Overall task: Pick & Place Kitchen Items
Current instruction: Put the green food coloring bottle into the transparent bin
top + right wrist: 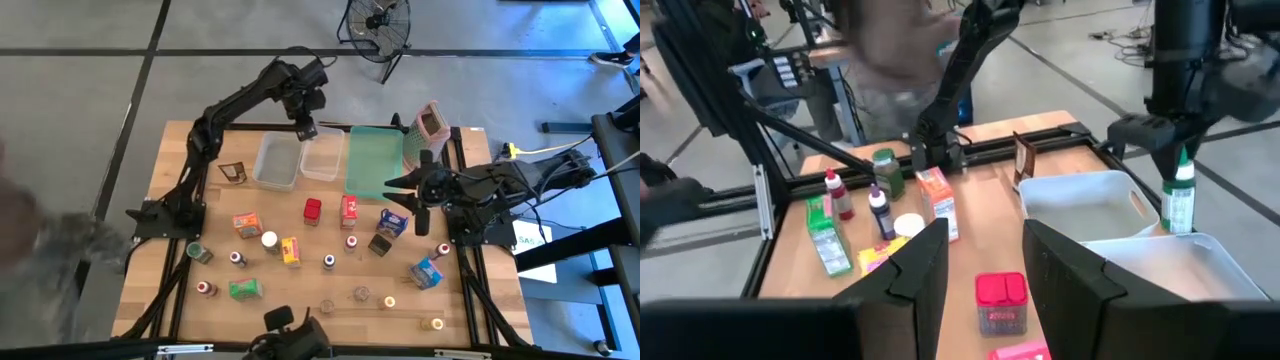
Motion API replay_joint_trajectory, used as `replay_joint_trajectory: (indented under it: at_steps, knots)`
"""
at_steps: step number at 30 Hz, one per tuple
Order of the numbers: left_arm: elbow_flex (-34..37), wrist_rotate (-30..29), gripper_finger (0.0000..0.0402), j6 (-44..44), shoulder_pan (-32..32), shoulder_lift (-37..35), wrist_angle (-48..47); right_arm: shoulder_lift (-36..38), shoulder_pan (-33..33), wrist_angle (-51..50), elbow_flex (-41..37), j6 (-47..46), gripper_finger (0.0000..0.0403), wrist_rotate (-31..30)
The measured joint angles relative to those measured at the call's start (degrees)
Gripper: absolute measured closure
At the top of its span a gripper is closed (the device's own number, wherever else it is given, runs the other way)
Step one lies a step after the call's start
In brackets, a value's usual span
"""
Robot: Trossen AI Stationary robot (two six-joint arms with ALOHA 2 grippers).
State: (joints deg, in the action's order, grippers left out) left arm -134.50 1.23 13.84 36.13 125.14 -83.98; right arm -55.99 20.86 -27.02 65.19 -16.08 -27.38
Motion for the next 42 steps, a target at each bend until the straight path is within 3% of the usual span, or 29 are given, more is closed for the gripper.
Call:
replay_joint_trajectory:
  at_steps: [22, 42]
  knots:
    - [-0.02, -2.52, 0.0287, -0.96, -1.16, 5.23, 4.71, -0.23, -0.35, 0.21, 0.0, 1.58, 0.027, 0.48]
    - [0.07, -6.73, 0.0287, -2.55, -1.8, 9.94, 2.7, -0.19, -1.05, -0.03, 0.0, 1.97, 0.027, 1.03]
